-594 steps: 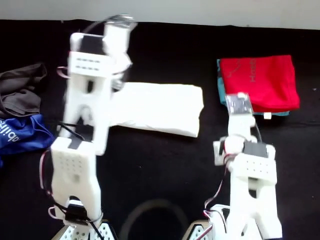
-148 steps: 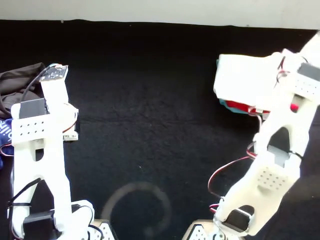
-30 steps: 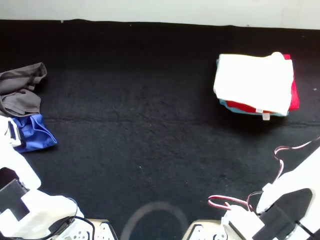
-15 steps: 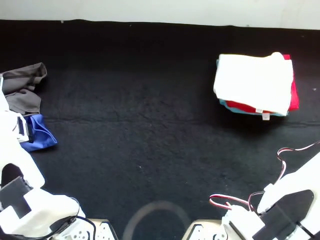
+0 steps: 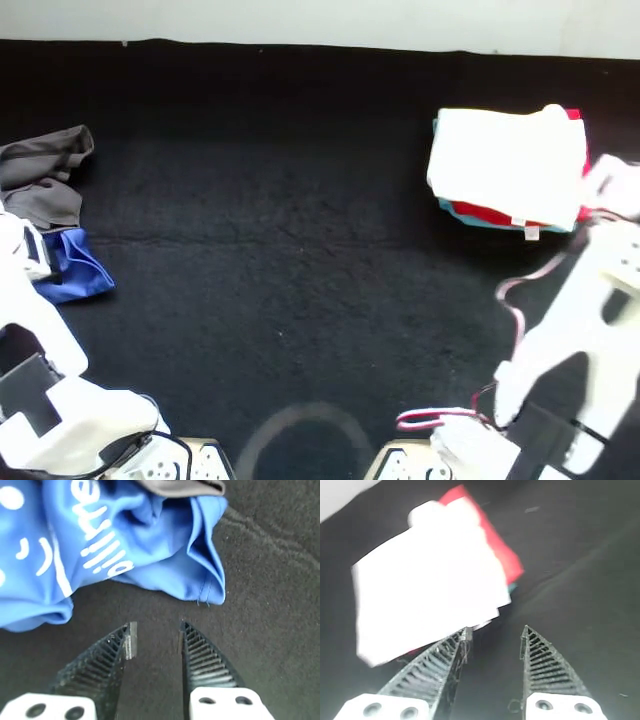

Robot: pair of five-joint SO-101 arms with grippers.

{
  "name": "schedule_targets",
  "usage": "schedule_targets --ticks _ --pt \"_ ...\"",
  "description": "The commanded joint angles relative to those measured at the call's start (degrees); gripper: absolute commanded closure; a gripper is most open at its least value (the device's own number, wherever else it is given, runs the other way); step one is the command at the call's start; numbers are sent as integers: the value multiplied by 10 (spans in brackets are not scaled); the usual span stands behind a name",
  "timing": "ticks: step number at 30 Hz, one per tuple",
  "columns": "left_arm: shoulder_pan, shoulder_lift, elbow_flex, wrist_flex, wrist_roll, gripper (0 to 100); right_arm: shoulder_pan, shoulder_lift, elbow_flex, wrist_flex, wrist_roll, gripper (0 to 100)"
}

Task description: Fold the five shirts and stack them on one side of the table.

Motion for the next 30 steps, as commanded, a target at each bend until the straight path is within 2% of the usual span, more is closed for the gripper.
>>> schedule_targets --ticks 1,8,12,16,19,24,30 --pt "-27 -3 -45 8 6 849 -86 -10 -36 24 1 835" --pt "-70 -3 -78 11 2 848 -196 -4 -31 44 1 835" --pt "-96 -3 -97 11 -40 848 -262 -8 -34 80 2 835" --pt "-132 4 -129 8 -75 839 -350 -8 -33 140 43 832" --pt "-144 52 -175 8 -82 772 -404 -9 -34 176 77 801" --pt "-159 197 -298 13 -82 769 -437 -9 -34 213 154 662" --pt "-177 356 -439 69 -117 769 -437 -7 -33 217 169 660"
